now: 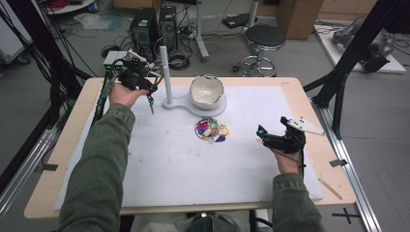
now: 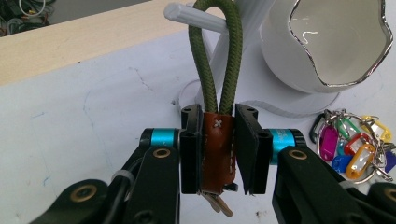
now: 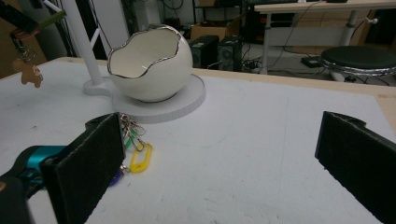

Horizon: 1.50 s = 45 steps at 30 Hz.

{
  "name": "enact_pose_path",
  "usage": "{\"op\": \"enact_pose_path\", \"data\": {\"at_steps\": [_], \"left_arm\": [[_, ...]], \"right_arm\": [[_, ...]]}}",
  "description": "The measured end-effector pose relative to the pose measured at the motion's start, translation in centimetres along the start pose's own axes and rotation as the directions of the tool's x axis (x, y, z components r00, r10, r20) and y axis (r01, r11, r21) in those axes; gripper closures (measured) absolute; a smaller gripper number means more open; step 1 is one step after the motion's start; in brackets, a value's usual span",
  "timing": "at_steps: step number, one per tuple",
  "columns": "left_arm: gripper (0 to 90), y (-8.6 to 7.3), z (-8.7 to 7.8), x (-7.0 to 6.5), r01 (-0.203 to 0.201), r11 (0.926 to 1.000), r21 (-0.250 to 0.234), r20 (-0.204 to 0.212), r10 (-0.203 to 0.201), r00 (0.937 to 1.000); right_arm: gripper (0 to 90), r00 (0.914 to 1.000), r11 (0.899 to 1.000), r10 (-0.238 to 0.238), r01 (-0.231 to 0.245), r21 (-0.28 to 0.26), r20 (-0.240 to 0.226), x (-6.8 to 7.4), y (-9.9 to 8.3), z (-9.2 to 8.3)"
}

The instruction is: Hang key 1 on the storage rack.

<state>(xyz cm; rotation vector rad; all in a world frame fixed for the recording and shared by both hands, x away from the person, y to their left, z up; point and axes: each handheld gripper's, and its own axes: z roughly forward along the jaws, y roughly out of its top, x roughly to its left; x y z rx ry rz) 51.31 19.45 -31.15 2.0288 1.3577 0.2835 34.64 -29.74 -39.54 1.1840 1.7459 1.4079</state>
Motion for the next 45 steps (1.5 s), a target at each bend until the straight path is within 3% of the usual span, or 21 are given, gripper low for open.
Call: {"op": "enact_pose_path", "data": {"at_steps": [5,8,12,16,17,19,20,25,27,28,31,45], "left_arm": [[67.3,-0.1,0.1,-0.2,-0.047,0.9989,0.01,-0.059,0.047,0.9971],[61.1,-0.3,-0.1,-0.3,-0.056,0.9983,-0.013,-0.059,0.056,0.9967],[46.2,-0.8,-0.2,0.5,0.019,0.9983,-0.055,-0.029,-0.021,0.9994],[42.9,-1.8,-0.4,1.5,0.096,0.9902,-0.101,0.025,-0.094,0.9952],[41.4,-2.0,-0.5,1.6,0.09,0.9891,-0.116,-0.001,-0.091,0.9958],[30.1,-2.3,-0.6,1.3,0.067,0.9908,-0.117,-0.09,-0.078,0.9929],[26.9,-2.4,-0.6,1.2,0.059,0.9914,-0.117,-0.109,-0.072,0.9915],[21.2,-2.6,-1.1,1.1,0.056,0.9875,-0.148,-0.094,-0.07,0.9931],[11.6,-2.6,-1.2,1.0,0.058,0.9873,-0.148,-0.158,-0.081,0.984],[1.5,-2.7,-1.2,0.8,0.049,0.9903,-0.13,-0.191,-0.073,0.9788],[1.6,-3.0,-1.3,0.8,0.034,0.9929,-0.114,-0.164,-0.052,0.985],[1.6,-5.6,-3.0,1.0,0.038,0.9841,-0.173,-0.134,-0.062,0.9891]], "right_arm": [[0.5,1.0,1.0,0.003,-0.003,0.002,0.0,0.0,0.0,0.0],[0.5,1.0,1.0,0.003,-0.003,0.002,0.001,0.0,0.0,0.0],[0.5,1.0,1.0,0.003,-0.003,0.004,0.003,0.0,0.0,0.0],[0.5,1.0,1.0,0.004,-0.004,0.003,0.002,0.0,0.0,0.0],[0.5,1.0,1.0,0.006,-0.006,0.004,0.002,0.0,0.0,0.0],[0.5,1.0,1.0,0.005,-0.005,0.004,0.001,-0.1,0.0,0.0],[0.5,1.0,1.0,0.003,-0.003,0.003,0.002,-0.1,0.0,0.0],[0.5,1.0,1.0,0.004,-0.004,0.002,0.003,0.0,0.0,0.0],[0.5,1.0,1.0,0.003,-0.003,0.002,0.003,0.0,0.0,0.0],[0.5,1.0,1.0,0.005,-0.005,0.001,0.001,0.0,0.0,0.0],[0.5,1.0,1.0,0.007,-0.007,0.003,0.001,0.0,0.0,0.0],[0.5,1.0,1.0,0.009,-0.009,0.0,0.003,-0.1,0.0,-0.1]]}}
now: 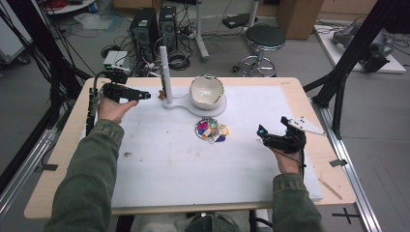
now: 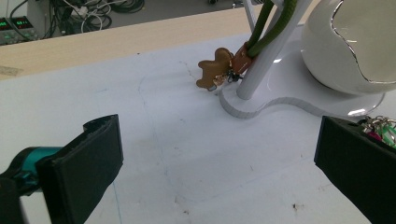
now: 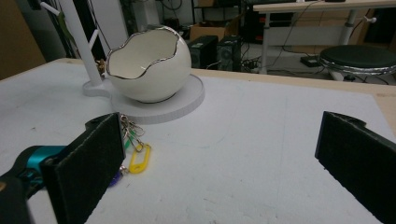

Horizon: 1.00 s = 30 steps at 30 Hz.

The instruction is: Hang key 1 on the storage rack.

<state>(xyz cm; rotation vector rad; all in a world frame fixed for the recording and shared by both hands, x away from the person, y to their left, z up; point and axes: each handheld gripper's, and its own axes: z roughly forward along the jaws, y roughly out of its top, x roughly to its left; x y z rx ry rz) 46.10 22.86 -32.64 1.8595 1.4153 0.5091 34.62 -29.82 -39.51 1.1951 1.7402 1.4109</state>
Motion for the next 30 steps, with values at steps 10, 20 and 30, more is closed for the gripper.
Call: {"op": "enact_pose_path", "data": {"at_steps": [10,20,30], "left_arm": [[1.6,-1.7,-1.6,0.0,-0.019,0.9991,-0.038,0.001,0.019,0.9998],[1.6,-3.2,-2.5,0.2,0.0,0.9989,-0.047,0.024,0.001,0.9997],[1.6,-4.6,-3.3,0.9,0.025,0.998,-0.058,0.015,-0.024,0.9996]], "right_arm": [[0.5,1.0,1.0,-0.002,0.002,-0.002,0.003,0.1,0.0,0.0],[0.5,1.0,1.0,-0.002,0.002,0.001,0.003,0.1,0.0,0.0],[0.5,1.0,1.0,-0.001,0.001,0.002,0.004,0.1,0.0,0.0]]}}
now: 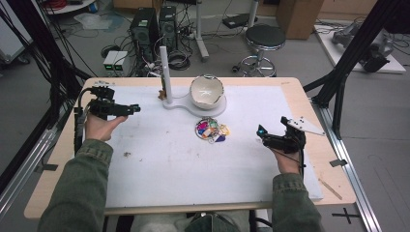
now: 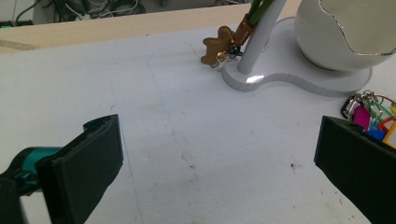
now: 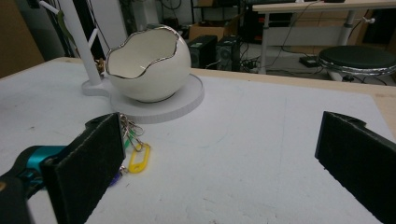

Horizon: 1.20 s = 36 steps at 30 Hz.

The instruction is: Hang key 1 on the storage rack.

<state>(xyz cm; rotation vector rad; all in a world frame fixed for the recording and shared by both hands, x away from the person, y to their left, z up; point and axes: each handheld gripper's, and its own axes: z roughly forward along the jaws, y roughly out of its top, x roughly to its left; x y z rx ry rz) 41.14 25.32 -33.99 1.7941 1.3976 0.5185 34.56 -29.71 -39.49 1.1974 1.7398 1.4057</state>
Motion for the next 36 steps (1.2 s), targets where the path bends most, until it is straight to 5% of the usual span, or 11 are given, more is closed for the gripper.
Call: {"op": "enact_pose_path", "data": {"at_steps": [36], "left_arm": [[1.6,-7.2,-3.8,-0.6,0.03,0.995,-0.095,-0.044,-0.035,0.9984]], "right_arm": [[0.5,1.0,1.0,-0.005,0.005,-0.001,-0.001,0.0,0.0,0.0]]}}
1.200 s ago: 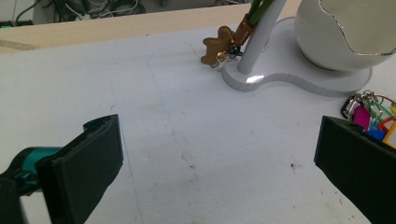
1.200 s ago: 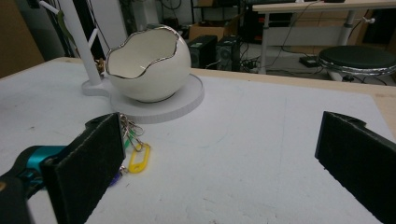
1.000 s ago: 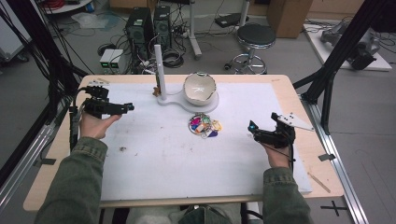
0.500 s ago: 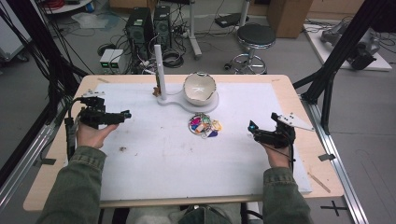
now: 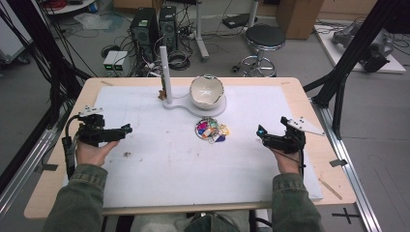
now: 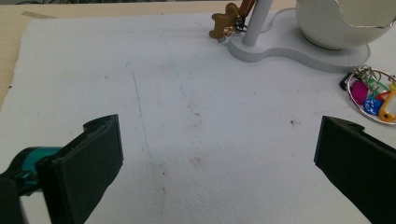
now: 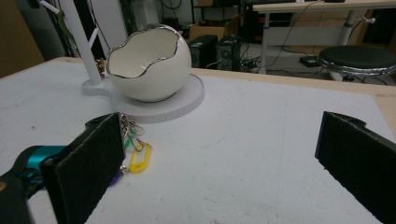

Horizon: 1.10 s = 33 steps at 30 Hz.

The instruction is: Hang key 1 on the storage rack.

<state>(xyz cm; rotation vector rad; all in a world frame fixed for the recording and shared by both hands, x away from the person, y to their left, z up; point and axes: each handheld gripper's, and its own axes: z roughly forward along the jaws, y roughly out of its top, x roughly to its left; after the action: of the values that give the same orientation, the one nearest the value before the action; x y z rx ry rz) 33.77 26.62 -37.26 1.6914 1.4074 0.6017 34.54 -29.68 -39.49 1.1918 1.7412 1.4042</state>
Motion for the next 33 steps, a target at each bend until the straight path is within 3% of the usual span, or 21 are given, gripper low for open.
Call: {"op": "enact_pose_path", "data": {"at_steps": [4,9,12,17,27,33], "left_arm": [[1.6,-1.6,-0.7,0.2,0.0,1.0,-0.008,-0.011,-0.001,0.9999],[1.6,-3.2,-1.4,1.2,0.028,0.9993,-0.024,-0.015,-0.029,0.9995],[1.6,-3.5,-1.6,1.7,0.042,0.9984,-0.037,-0.007,-0.042,0.9991],[1.6,-3.9,-2.1,1.6,0.029,0.9974,-0.066,-0.016,-0.03,0.9994],[1.6,-6.3,-2.8,2.0,0.026,0.9979,-0.06,-0.046,-0.028,0.9985],[1.6,-6.5,-3.2,2.4,0.031,0.9954,-0.09,-0.045,-0.036,0.9983]], "right_arm": [[0.5,1.0,1.0,-0.002,0.002,0.0,0.0,0.0,0.0,0.0],[0.5,1.0,1.0,-0.003,0.003,0.001,-0.001,0.0,0.0,0.0],[0.5,1.0,1.0,0.001,-0.001,0.005,-0.001,0.1,0.0,0.0],[0.5,1.0,1.0,0.001,-0.001,0.004,-0.001,0.1,0.0,0.0],[0.5,1.0,1.0,0.004,-0.004,0.011,-0.007,0.0,0.0,0.0],[0.5,0.9996,0.999,0.023,-0.022,0.024,-0.019,0.0,0.1,0.1]]}}
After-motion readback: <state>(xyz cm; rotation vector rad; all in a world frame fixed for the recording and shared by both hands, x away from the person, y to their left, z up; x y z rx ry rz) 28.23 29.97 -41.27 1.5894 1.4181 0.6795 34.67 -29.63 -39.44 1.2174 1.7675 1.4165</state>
